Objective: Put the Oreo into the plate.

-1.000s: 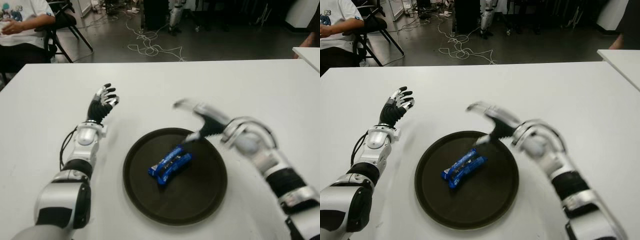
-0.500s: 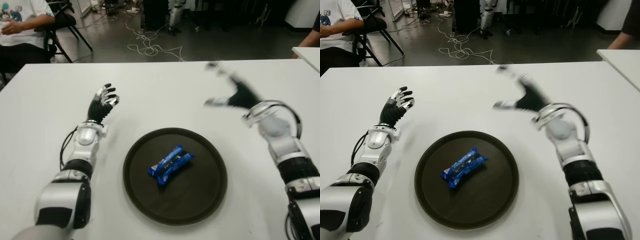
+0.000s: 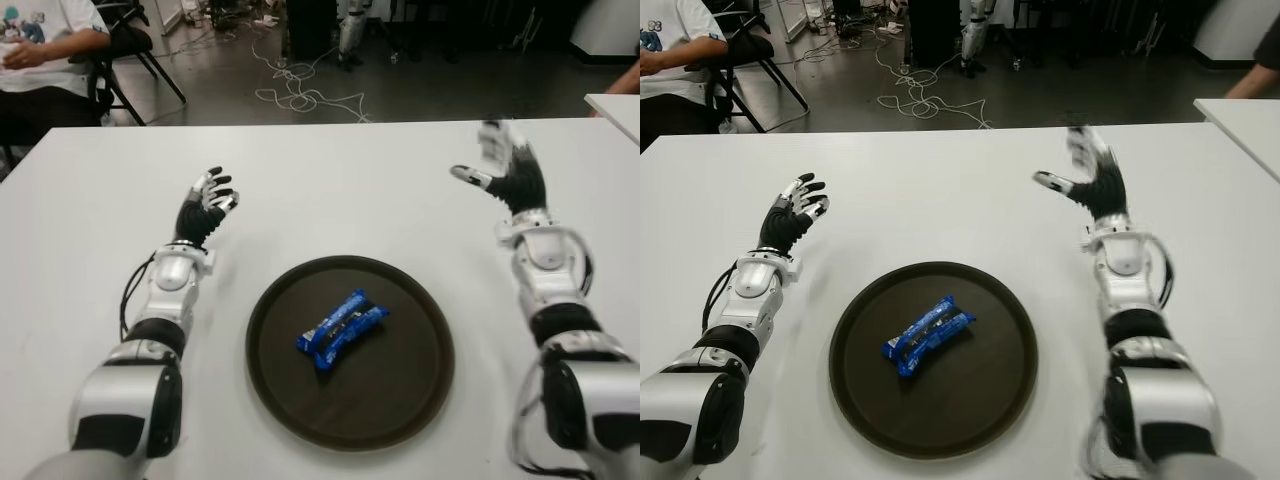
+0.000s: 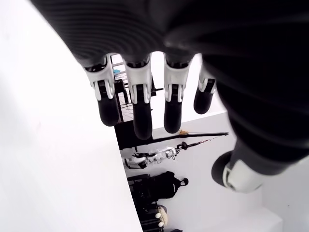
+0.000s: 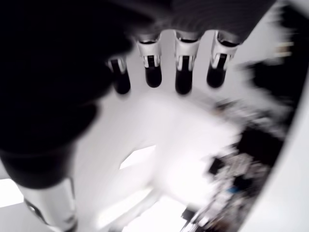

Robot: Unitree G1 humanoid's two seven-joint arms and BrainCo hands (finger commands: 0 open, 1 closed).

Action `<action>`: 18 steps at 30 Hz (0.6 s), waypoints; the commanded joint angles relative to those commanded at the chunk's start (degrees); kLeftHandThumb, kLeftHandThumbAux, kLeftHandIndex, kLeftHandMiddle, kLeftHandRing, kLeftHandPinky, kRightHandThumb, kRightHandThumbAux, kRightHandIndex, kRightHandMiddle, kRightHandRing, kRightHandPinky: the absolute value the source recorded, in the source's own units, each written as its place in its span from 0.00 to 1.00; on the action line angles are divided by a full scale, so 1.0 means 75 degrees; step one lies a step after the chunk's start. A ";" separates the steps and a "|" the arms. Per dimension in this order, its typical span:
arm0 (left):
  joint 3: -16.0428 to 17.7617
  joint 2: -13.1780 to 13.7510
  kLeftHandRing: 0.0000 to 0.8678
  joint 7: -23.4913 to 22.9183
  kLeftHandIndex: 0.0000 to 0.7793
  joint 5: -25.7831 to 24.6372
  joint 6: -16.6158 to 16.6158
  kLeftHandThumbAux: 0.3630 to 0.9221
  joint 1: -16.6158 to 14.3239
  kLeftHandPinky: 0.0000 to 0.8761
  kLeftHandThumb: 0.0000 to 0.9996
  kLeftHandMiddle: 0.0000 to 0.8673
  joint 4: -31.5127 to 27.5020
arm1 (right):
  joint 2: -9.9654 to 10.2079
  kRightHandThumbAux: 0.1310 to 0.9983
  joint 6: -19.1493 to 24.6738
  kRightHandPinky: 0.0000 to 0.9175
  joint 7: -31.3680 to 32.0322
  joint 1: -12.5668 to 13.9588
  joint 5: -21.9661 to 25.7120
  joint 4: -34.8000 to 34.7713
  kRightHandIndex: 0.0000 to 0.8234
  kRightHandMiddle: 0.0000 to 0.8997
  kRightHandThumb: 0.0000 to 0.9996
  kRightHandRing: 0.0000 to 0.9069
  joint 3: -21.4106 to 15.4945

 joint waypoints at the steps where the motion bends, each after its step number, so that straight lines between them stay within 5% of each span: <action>1: -0.0004 0.0000 0.19 0.0008 0.11 0.0005 0.0016 0.54 -0.0001 0.17 0.16 0.21 0.0000 | 0.0024 0.76 0.0187 0.40 0.0016 -0.0051 0.0053 0.0015 0.27 0.33 0.00 0.36 -0.0042; 7: -0.0019 0.0009 0.20 0.0047 0.11 0.0023 0.0082 0.57 -0.0021 0.19 0.16 0.20 0.0018 | 0.0304 0.79 0.0668 0.40 -0.0110 -0.0298 0.0008 -0.0281 0.28 0.33 0.00 0.36 0.0036; 18: -0.0054 0.0008 0.19 0.0012 0.11 0.0010 0.0012 0.56 0.0011 0.18 0.17 0.21 0.0002 | 0.0683 0.82 0.0108 0.40 -0.0089 0.0230 -0.0321 -0.1063 0.29 0.35 0.00 0.36 0.0362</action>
